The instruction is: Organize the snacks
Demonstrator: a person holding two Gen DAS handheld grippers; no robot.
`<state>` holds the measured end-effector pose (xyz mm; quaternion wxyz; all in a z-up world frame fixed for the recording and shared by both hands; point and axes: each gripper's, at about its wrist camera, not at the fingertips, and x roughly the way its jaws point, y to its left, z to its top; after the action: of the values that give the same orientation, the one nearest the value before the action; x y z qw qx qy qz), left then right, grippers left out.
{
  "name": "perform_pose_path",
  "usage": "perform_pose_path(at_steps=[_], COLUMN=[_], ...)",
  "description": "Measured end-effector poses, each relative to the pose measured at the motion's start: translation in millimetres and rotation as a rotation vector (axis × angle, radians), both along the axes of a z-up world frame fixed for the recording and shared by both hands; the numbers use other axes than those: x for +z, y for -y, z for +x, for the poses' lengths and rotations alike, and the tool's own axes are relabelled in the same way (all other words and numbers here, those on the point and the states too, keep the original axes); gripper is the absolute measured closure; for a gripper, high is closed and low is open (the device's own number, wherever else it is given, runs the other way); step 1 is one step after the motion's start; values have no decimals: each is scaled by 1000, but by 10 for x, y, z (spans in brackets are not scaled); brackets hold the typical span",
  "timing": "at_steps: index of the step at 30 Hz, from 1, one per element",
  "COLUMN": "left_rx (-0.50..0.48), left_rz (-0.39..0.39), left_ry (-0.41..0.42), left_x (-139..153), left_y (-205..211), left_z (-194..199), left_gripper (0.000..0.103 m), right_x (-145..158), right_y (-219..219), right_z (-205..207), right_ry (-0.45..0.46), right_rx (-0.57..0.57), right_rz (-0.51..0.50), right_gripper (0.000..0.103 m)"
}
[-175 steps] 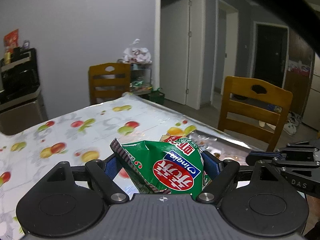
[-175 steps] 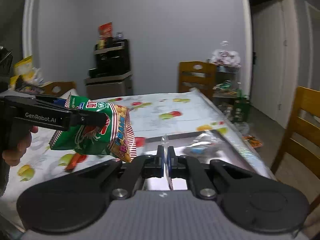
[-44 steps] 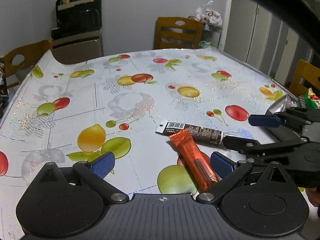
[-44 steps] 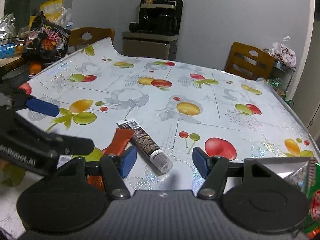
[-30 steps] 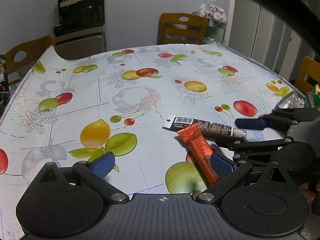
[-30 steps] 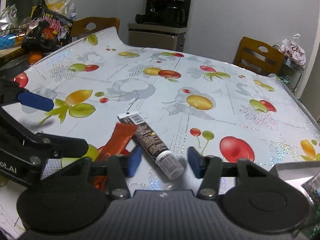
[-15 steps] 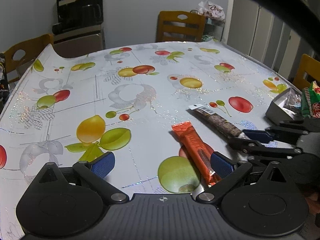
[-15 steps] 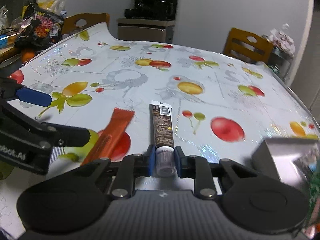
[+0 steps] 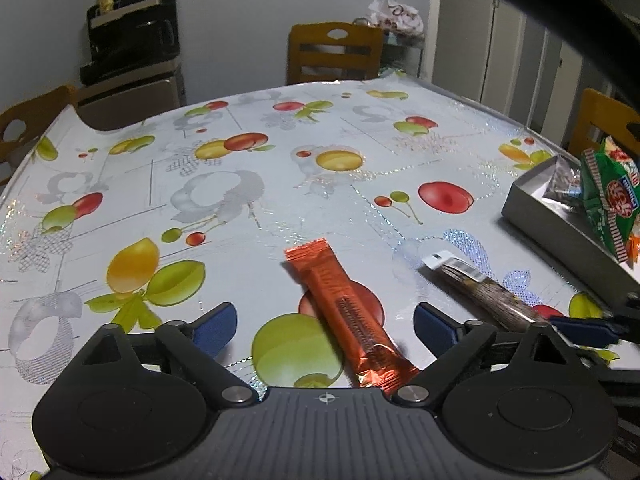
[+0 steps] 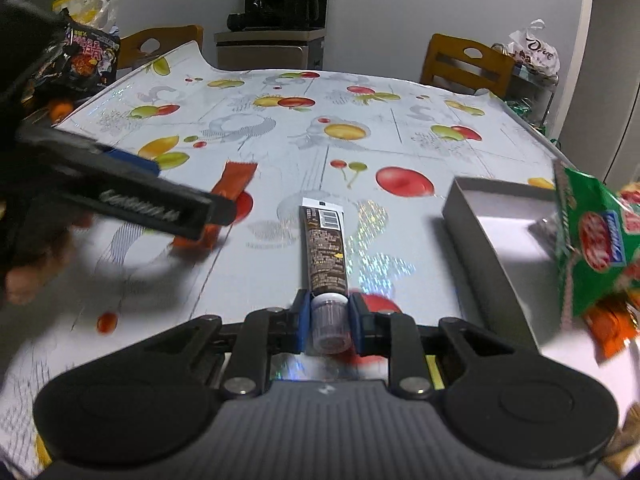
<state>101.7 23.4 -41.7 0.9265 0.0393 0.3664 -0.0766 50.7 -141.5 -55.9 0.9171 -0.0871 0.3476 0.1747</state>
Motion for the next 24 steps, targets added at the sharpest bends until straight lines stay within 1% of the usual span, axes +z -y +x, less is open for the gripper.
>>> perform_pose_path(at_steps=[3,4,5,6,8,9,11,12,14,15,20,24], left_rx=[1,1,0,-3,-15,-25,-44,-53,-80,-96,-152,-219], left_rz=[16,20,26,32,24,22,27,30,26,20,19,11], left_ry=[-6,-9,-12,-13,4,8,15,18,17,13,9,0], left_x=[-45,-64,-82,-103,-111,-110,-105,-104,-97,-92,-92,-87], left_y=[36,45,53,60,57,58,70,76,88,95,144,179], left_z=[31,40,48,54,39,33,23,15,-6,-21,-134,-270], left_gripper=[17,21,27,28,36,38,46,49,65,69,75,75], right_x=[1,1,3,5,6,9,12,18,26,28,37,44], right_y=[74,93,114,139,180,205,252,277,317,328,335,339], right_z=[-145,-190,-229,-266,-331,-363,-410,-438,-487,-507,-550,-547], right_ry=[4,5,6,8,14,15,11,9,4,2,-2,-7], right_rx=[-2,-2,-3,-7,-14,-15,-21,-24,-28,-27,-22,-21], right_rz=[-12,-14,-17,-21,-31,-36,-38,-37,-36,-34,-25,-17], right_gripper=[83,83,83,83,83,83,83,83,83,83,83,83])
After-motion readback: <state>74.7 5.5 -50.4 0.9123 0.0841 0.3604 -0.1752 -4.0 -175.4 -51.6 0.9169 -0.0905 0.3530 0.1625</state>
